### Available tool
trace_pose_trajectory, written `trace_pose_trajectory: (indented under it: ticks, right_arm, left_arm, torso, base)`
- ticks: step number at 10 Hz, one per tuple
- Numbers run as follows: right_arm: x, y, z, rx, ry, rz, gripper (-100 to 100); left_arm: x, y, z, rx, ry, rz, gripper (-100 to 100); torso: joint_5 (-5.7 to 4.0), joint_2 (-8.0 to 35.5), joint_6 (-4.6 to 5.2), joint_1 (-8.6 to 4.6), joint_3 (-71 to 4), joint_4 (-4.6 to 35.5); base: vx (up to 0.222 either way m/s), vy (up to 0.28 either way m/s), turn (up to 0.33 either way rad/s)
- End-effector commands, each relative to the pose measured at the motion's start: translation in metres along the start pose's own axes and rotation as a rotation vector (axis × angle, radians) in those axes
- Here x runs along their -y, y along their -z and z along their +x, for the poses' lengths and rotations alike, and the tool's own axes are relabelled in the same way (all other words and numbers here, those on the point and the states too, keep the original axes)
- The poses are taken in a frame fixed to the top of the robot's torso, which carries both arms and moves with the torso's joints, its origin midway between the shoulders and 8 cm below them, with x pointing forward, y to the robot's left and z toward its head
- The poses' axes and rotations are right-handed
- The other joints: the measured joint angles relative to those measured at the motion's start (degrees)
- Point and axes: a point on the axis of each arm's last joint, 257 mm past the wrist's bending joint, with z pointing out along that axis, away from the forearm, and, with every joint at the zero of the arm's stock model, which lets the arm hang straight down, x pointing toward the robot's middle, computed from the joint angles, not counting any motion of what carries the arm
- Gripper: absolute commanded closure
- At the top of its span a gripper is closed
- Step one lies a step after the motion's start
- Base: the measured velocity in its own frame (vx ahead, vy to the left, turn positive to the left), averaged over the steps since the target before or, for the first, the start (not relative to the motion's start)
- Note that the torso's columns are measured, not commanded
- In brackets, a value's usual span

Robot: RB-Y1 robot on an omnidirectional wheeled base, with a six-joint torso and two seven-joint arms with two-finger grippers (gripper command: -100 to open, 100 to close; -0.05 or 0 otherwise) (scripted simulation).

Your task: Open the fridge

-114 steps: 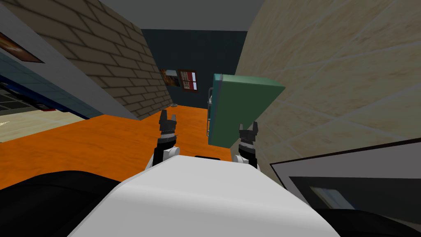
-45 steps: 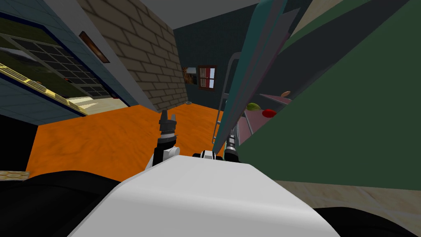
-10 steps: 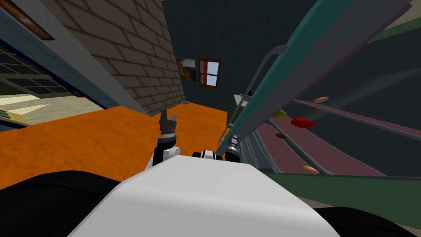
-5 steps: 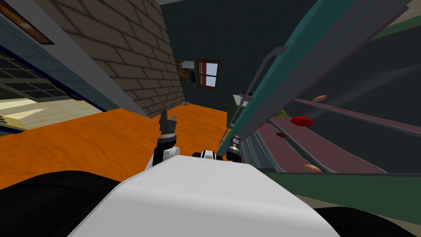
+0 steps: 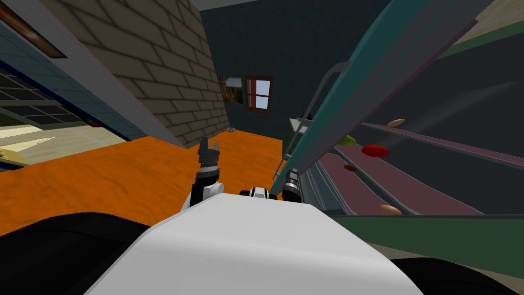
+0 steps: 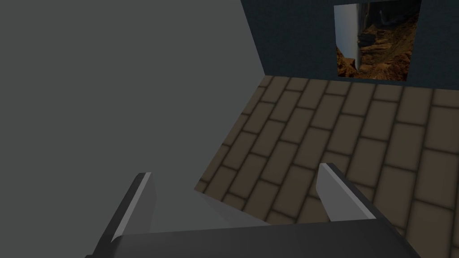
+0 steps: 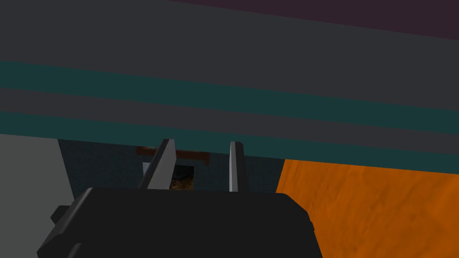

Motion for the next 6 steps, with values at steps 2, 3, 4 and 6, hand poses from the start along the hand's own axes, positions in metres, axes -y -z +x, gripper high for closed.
trace_pose_trajectory:
  ticks: [2,3,4,6]
  right_arm:
    - [-0.011,0.005,0.010,0.023,0.083,-0.003,-100]
    - [-0.011,0.005,0.011,0.028,0.096,-0.001,-100]
    - [-0.011,0.005,0.014,0.032,0.112,0.004,-100]
    - [0.002,0.001,0.030,-0.034,0.088,0.021,-100]
  left_arm:
    - [0.000,0.000,0.000,0.000,0.000,0.000,0]
    - [0.000,0.000,0.000,0.000,0.000,0.000,0]
    - [0.000,0.000,0.000,0.000,0.000,0.000,0]
    - [0.000,0.000,0.000,0.000,0.000,0.000,0]
  torso:
    - [0.07,-0.7,-0.37,0.20,-0.4,-0.1]
    - [0.20,-0.7,-0.53,0.51,-0.5,0.0]
    - [0.28,-0.6,-0.58,0.75,-0.4,0.0]
    - [0.37,-0.7,-0.59,1.07,-0.5,0.1]
  base:
    - [0.020,0.028,-0.013]
    - [0.020,0.024,-0.014]
    - [0.037,0.045,-0.030]
    - [0.124,0.146,-0.091]
